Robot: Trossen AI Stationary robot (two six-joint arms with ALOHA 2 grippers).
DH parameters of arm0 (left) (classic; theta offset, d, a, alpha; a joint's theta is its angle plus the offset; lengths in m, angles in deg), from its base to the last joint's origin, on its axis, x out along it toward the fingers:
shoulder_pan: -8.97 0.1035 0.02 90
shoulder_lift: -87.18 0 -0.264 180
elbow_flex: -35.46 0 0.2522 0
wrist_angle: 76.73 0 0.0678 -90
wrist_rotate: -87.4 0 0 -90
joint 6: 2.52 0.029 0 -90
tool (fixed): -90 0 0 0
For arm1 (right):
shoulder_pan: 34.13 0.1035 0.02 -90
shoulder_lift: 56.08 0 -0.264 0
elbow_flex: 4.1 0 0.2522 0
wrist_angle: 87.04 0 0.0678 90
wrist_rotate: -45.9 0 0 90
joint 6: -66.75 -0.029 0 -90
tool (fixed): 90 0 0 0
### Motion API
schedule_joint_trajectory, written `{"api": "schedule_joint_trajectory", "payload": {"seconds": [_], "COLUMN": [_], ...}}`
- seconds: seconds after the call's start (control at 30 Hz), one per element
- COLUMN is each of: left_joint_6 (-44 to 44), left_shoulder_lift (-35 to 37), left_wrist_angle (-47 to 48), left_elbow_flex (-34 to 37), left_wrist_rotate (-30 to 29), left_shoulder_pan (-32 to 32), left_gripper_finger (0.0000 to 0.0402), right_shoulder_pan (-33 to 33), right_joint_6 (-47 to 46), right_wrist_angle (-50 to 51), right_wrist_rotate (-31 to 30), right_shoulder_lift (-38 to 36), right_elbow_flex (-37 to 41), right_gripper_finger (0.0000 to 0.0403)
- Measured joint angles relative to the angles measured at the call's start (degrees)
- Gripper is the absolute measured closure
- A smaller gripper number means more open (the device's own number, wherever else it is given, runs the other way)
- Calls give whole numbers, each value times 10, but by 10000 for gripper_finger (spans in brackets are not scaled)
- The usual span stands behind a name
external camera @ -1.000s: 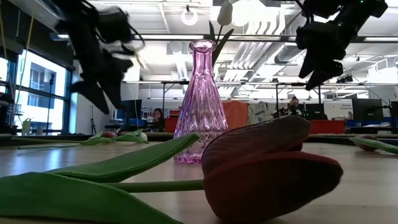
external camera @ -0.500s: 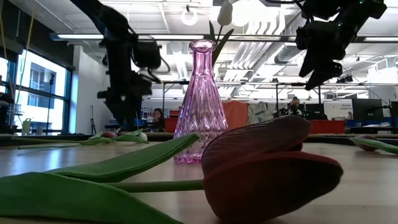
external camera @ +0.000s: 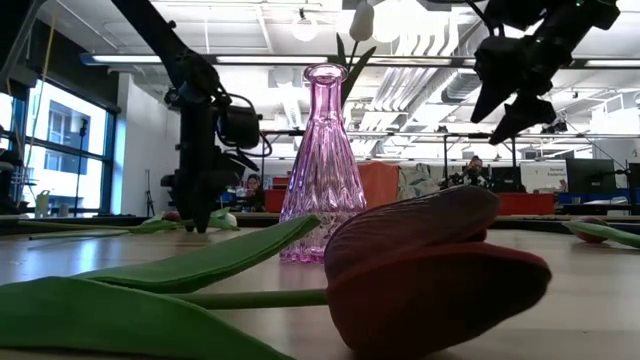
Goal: Sort flowers into vase by color
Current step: Put the white tulip into the transparent vase
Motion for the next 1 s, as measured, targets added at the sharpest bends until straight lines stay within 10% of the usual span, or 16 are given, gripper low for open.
{"api": "schedule_joint_trajectory", "payload": {"seconds": [0.27, 0.5, 0.73, 1.0], "left_joint_6": [14, -26, -80, -78], "left_shoulder_lift": [34, 204, 350, 293], "left_wrist_angle": [-13, -88, -441, -859], "left_elbow_flex": [6, 7, 62, 139], "left_wrist_rotate": [-5, -14, -8, -11], "left_shoulder_pan": [7, -17, -109, -195], "left_gripper_finger": [385, 397, 399, 401], "right_shoulder_pan": [0, 0, 0, 0], "right_joint_6": [1, 31, 43, 55], "right_wrist_angle": [-16, -16, -16, -19], "right_wrist_rotate": [-18, -17, -15, -15], "right_shoulder_lift": [0, 0, 0, 0], "right_elbow_flex": [0, 0, 0, 0], "right_gripper_finger": [87, 87, 87, 87]}}
